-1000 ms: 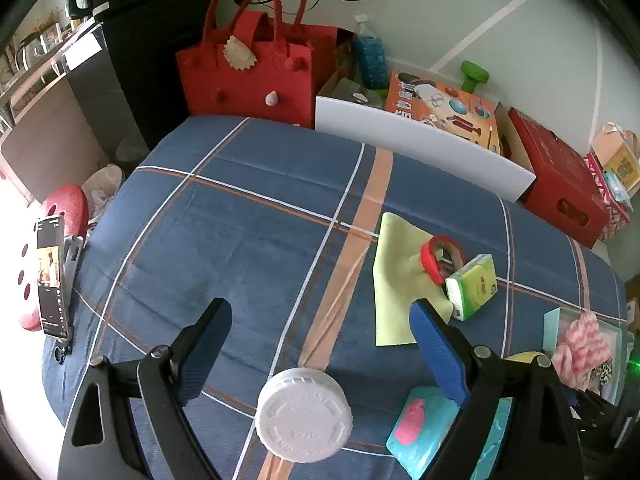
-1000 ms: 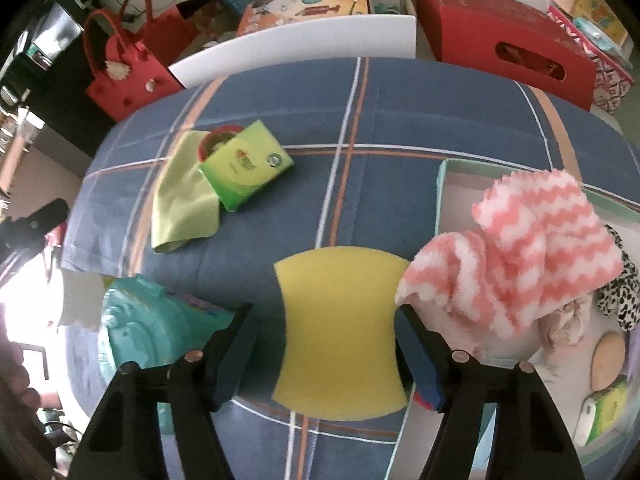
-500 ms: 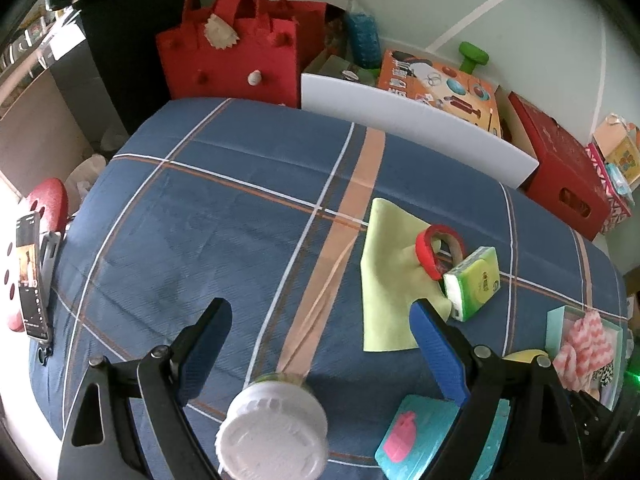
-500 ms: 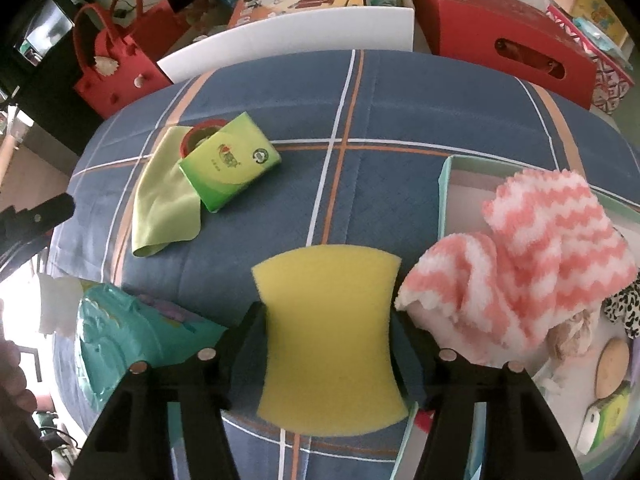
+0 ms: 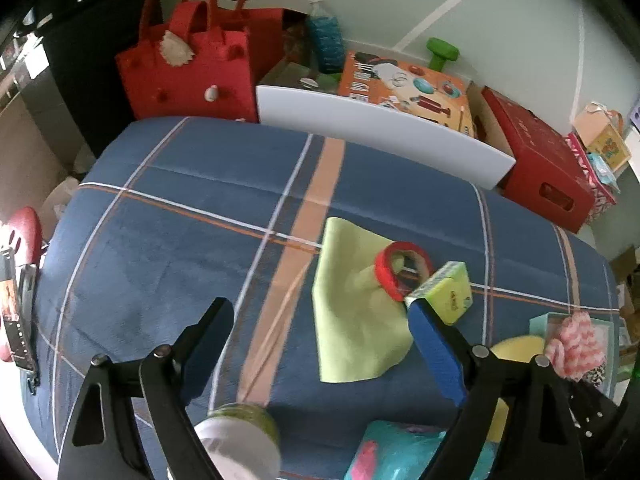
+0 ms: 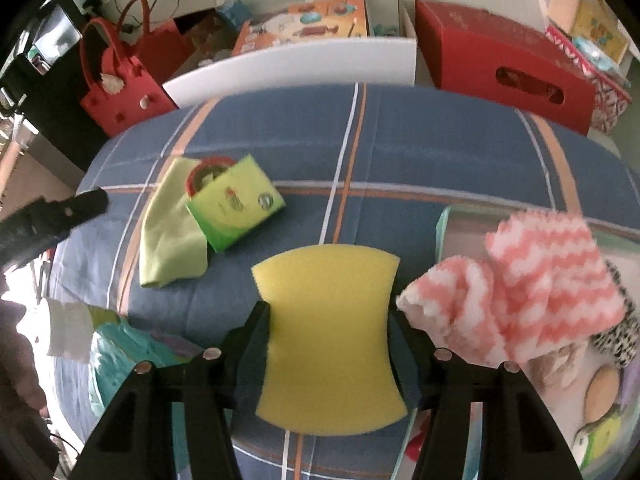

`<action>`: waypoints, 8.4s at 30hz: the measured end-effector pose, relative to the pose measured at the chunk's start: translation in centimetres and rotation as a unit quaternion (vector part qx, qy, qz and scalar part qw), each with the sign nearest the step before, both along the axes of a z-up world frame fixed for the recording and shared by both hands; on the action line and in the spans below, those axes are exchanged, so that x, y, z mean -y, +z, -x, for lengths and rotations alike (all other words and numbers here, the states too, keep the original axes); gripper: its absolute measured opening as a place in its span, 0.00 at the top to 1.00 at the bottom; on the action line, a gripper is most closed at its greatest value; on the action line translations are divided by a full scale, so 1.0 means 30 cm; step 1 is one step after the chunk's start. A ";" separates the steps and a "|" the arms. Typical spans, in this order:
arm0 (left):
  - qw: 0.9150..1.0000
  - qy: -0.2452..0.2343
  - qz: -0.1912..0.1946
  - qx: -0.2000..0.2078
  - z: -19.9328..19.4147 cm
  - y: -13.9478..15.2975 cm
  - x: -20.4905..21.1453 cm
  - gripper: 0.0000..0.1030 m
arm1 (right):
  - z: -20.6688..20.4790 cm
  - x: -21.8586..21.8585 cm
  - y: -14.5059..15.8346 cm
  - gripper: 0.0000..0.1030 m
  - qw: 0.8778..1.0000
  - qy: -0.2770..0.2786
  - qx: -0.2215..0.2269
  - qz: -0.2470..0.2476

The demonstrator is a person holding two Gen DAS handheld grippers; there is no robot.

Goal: Organize soft objects
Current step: 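Grasp the yellow sponge with the right gripper, then grasp the light green cloth with the left gripper, then carry the green cloth and yellow sponge into the white tray and open both grippers, then withdraw both tools toward the green tissue pack and red tape roll, then grasp the green tissue pack with the right gripper, then grasp the red tape roll by its rim with the left gripper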

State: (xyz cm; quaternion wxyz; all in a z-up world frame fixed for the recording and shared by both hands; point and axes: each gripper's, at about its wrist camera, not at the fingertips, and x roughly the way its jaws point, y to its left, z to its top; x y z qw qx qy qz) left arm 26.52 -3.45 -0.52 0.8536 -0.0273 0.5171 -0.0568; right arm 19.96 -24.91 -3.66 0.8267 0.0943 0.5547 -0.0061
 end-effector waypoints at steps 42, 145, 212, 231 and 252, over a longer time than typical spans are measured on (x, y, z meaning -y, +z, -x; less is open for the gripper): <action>0.993 -0.065 -0.040 -0.093 -0.027 -0.247 0.151 0.91 | -0.014 0.011 0.092 0.41 0.999 -0.009 0.047 0.016; 0.971 -0.236 -0.030 0.034 0.327 0.147 0.572 0.37 | 0.344 0.487 0.278 0.24 0.976 -0.183 0.006 0.122; 0.998 0.006 0.039 -0.044 -0.154 -0.149 0.053 0.04 | -0.227 -0.160 -0.044 0.00 0.997 0.060 0.034 0.045; 0.997 -0.028 0.049 -0.049 -0.181 -0.166 0.091 0.12 | -0.270 -0.170 -0.084 0.29 0.995 0.079 0.038 0.040; 0.996 -0.067 0.007 -0.056 -0.189 -0.234 0.158 0.68 | -0.225 -0.105 -0.090 0.29 0.996 0.062 0.035 0.045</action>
